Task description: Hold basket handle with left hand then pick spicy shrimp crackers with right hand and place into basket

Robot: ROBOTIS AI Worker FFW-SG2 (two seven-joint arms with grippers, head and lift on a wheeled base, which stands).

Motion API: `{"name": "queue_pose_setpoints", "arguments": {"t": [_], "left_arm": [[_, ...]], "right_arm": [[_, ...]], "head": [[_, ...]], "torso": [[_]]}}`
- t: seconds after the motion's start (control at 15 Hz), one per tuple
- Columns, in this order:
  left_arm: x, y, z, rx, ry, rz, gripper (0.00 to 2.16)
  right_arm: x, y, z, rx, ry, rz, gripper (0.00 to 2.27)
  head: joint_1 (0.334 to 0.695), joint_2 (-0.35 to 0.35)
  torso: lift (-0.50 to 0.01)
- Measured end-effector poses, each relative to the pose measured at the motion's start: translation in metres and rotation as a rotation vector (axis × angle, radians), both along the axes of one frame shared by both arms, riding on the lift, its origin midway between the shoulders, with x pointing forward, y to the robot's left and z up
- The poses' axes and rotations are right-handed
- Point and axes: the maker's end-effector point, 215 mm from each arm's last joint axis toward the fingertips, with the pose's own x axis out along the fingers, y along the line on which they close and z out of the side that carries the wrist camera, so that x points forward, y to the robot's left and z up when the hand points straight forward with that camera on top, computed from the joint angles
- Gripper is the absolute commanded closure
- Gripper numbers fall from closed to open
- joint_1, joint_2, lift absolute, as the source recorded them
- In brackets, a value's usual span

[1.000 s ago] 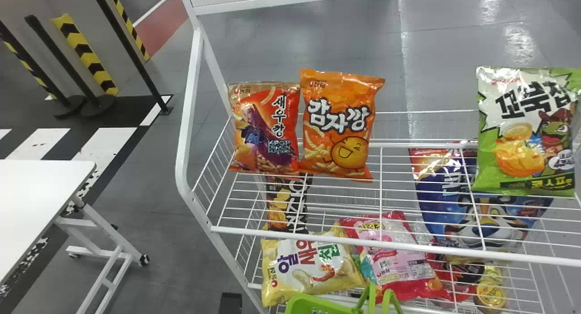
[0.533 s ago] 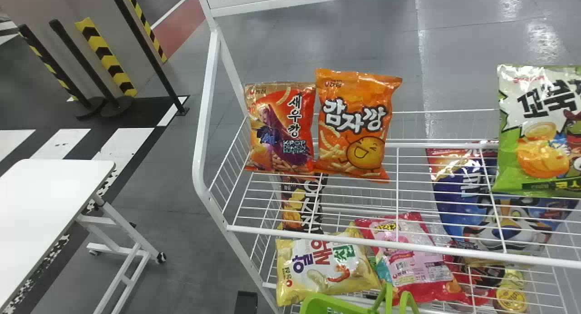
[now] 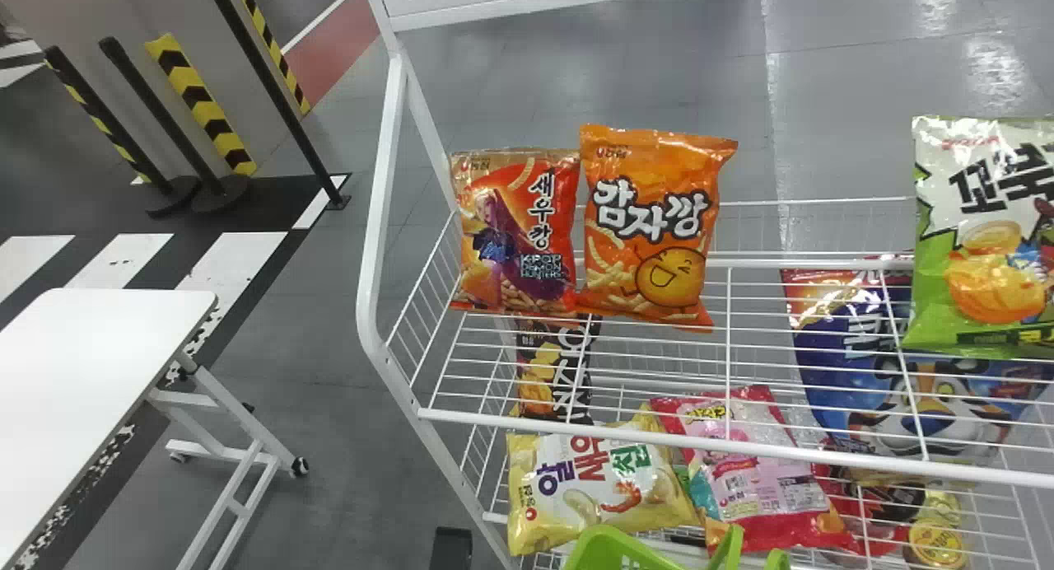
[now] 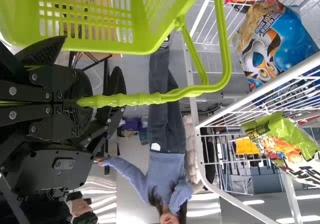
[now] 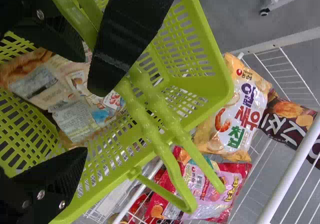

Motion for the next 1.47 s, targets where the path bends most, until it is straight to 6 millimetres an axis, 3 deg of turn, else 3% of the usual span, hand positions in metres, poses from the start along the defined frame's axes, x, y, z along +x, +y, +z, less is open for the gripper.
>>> {"name": "queue_pose_setpoints", "arguments": {"t": [0.33,0.53,0.6,0.8,0.87,1.13,1.33,1.47], "left_arm": [[0.000,0.002,-0.001,0.001,0.002,0.004,1.90],[0.000,0.002,-0.002,0.001,0.005,0.005,1.90],[0.000,0.002,-0.002,0.001,0.005,0.005,1.90],[0.001,0.002,-0.002,0.002,0.005,0.004,1.90],[0.000,0.002,-0.002,0.003,0.005,0.004,1.90],[0.000,0.001,-0.002,0.002,0.005,0.004,1.90],[0.000,0.001,-0.003,0.004,0.006,0.005,1.90],[0.000,0.001,-0.004,0.006,0.007,0.005,1.90]], "right_arm": [[-0.001,-0.005,-0.002,-0.011,-0.001,-0.013,0.07],[0.008,-0.033,-0.001,-0.037,-0.013,-0.087,0.08],[0.011,-0.045,-0.003,-0.052,-0.014,-0.115,0.08],[0.019,-0.083,-0.011,-0.098,-0.009,-0.194,0.08],[0.024,-0.097,-0.013,-0.119,-0.016,-0.219,0.09],[0.047,-0.152,-0.016,-0.181,-0.060,-0.338,0.09],[0.078,-0.165,0.005,-0.086,-0.145,-0.410,0.09],[0.103,-0.166,0.031,-0.021,-0.234,-0.434,0.09]], "head": [[0.695,0.350],[0.695,0.288],[0.695,0.221],[0.695,0.118],[0.695,0.046],[0.695,-0.114],[0.695,-0.155],[0.695,-0.148]], "torso": [[-0.037],[-0.037],[-0.037],[-0.037],[-0.037],[-0.037],[-0.037],[-0.037]]}}
